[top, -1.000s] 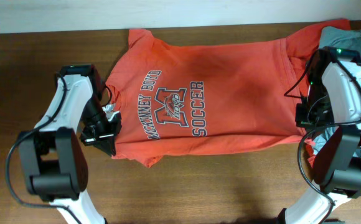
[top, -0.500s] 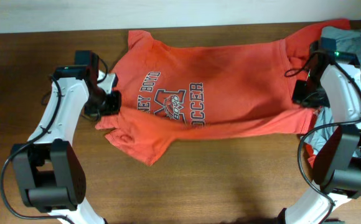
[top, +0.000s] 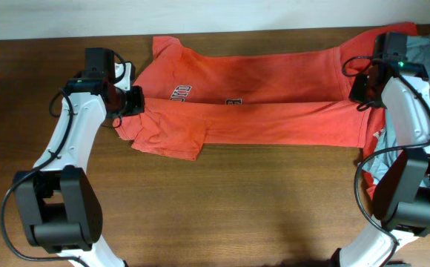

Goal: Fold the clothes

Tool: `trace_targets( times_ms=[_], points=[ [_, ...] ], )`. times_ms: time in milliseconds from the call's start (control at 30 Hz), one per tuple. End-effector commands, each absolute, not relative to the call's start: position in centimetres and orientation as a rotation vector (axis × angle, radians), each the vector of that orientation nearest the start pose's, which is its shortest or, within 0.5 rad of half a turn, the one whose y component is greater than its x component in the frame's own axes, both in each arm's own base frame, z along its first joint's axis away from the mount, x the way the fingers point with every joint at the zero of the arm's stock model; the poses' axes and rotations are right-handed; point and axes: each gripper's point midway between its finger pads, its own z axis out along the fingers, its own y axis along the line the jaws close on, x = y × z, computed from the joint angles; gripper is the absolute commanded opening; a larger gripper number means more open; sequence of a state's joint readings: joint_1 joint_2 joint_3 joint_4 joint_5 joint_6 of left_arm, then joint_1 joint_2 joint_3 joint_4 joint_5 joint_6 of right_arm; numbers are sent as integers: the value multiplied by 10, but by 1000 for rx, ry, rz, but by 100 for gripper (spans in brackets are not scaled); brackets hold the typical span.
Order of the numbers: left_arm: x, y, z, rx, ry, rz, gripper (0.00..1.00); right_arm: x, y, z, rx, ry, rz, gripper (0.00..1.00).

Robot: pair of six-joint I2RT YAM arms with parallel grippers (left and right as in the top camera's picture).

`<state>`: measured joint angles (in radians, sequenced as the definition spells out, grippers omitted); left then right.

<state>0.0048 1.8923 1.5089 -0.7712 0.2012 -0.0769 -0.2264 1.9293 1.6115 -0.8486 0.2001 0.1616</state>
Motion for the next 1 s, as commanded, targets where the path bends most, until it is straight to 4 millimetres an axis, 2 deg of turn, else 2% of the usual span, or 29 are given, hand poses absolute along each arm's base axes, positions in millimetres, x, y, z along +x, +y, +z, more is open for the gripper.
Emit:
trace_targets(
  times_ms=[0, 33, 67, 100, 133, 200, 367, 433, 600, 700, 800, 967],
  points=[
    [453, -34, 109, -64, 2706, -303, 17, 443, -136, 109, 598, 2675, -267, 12],
    [453, -34, 109, -65, 2707, -304, 43, 443, -136, 107, 598, 2680, -268, 17],
    [453, -34, 109, -65, 2707, -304, 48, 443, -136, 105, 598, 2684, -268, 22],
    [452, -34, 109, -65, 2709, -304, 49, 443, -136, 103, 598, 2688, -269, 37],
    [452, -34, 109, -65, 2712, -304, 49, 443, -136, 101, 599, 2691, -269, 43],
    [449, -34, 108, -67, 2723, -304, 54, 443, -136, 99, 599, 2697, -269, 43],
    [428, -34, 99, -83, 2816, -309, 54, 435, -134, 92, 603, 2743, -271, 43],
    [409, -36, 91, -92, 2895, -314, 53, 428, -129, 88, 602, 2780, -251, 43],
    [386, -50, 66, -49, 2973, -321, 52, 419, -126, 72, 604, 2813, -242, 42],
    [382, -57, 49, -18, 2969, -317, 52, 413, -123, 61, 604, 2832, -230, 42],
    [379, -51, 33, -9, 2964, -233, 53, 409, -119, 53, 604, 2848, -208, 42],
    [377, -47, 20, -11, 2953, -196, 54, 406, -118, 50, 604, 2858, -204, 42]
  ],
)
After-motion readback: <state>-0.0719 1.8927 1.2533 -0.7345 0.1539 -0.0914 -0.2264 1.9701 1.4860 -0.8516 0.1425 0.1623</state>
